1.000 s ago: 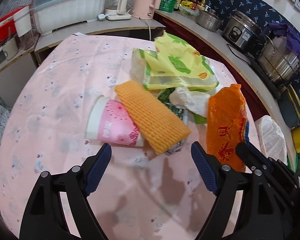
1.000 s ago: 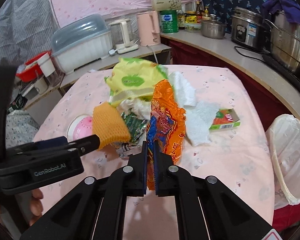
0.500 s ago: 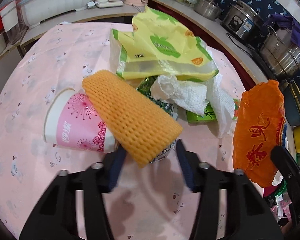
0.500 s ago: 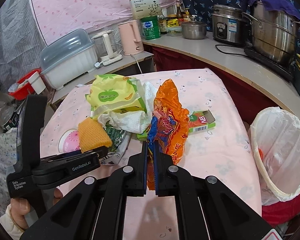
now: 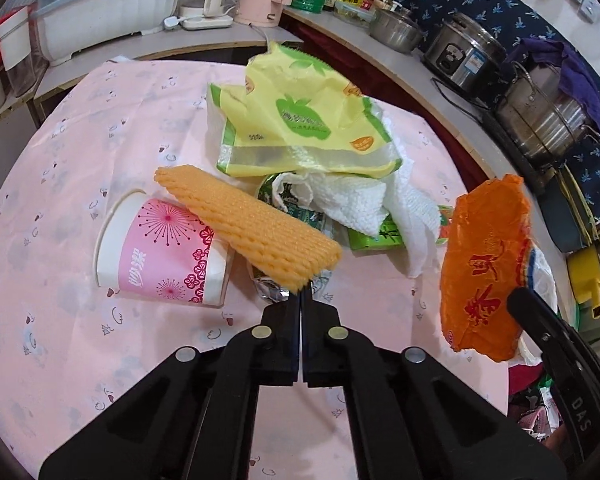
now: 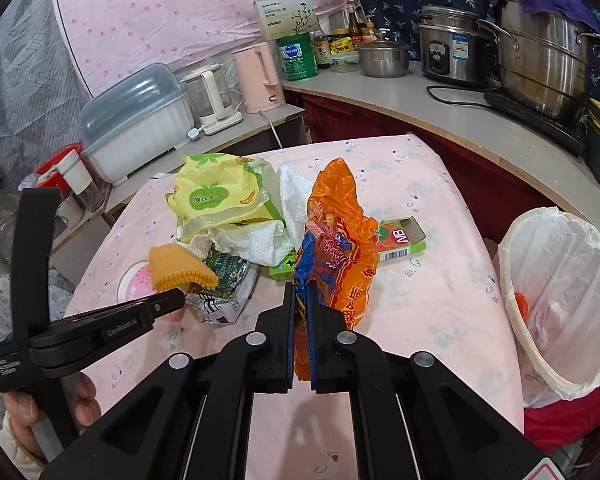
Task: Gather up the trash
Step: 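Grasp the orange foam fruit net with the left gripper while the right gripper holds the wrapper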
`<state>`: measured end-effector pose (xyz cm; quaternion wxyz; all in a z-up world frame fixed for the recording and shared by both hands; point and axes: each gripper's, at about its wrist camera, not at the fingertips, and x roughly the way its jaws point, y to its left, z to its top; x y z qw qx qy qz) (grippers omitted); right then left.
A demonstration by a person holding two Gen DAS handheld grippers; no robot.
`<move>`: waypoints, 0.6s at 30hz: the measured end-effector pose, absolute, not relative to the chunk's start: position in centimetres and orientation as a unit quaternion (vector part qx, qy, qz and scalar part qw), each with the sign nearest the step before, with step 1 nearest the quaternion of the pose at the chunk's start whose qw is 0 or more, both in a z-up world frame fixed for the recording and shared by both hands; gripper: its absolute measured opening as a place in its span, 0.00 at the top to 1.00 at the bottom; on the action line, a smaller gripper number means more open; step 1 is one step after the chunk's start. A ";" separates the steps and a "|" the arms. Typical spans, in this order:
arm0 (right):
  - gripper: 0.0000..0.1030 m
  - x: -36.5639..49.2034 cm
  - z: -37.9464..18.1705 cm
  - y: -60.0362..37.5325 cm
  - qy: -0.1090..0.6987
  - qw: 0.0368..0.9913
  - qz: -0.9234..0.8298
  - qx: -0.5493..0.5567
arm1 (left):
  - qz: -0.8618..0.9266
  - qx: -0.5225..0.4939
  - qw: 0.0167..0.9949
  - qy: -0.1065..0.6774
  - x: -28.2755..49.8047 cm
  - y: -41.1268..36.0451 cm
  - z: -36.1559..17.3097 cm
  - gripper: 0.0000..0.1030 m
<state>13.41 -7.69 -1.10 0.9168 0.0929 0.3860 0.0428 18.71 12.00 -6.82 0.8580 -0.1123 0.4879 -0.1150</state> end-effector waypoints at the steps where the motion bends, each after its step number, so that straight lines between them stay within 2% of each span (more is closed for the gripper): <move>1: 0.95 13.4 -1.0 -7.7 0.385 0.917 0.043 0.094 | -0.117 -0.111 0.859 0.485 18.5 11.9 -6.5 1.00; 11: 0.95 12.6 -0.2 -8.4 0.374 0.921 0.042 0.100 | -0.124 -0.105 0.870 0.465 17.5 11.4 -4.1 0.99; 12: 0.95 12.4 -0.2 -8.5 0.373 0.921 0.041 0.101 | -0.119 -0.110 0.868 0.470 17.5 11.6 -4.3 0.94; 13: 0.95 12.3 -0.2 -8.6 0.372 0.922 0.041 0.101 | -0.109 -0.117 0.864 0.478 17.5 11.9 -4.7 0.76; 14: 0.95 12.2 -0.1 -8.7 0.372 0.922 0.040 0.102 | -0.102 -0.126 0.861 0.482 17.5 12.3 -5.1 0.63; 15: 0.95 12.1 -0.1 -8.8 0.371 0.922 0.039 0.103 | -0.093 -0.139 0.859 0.484 17.5 12.8 -5.5 0.45; 18: 0.95 12.0 -0.3 -9.1 0.373 0.921 0.038 0.106 | -0.079 -0.169 0.854 0.486 17.8 13.9 -6.3 0.42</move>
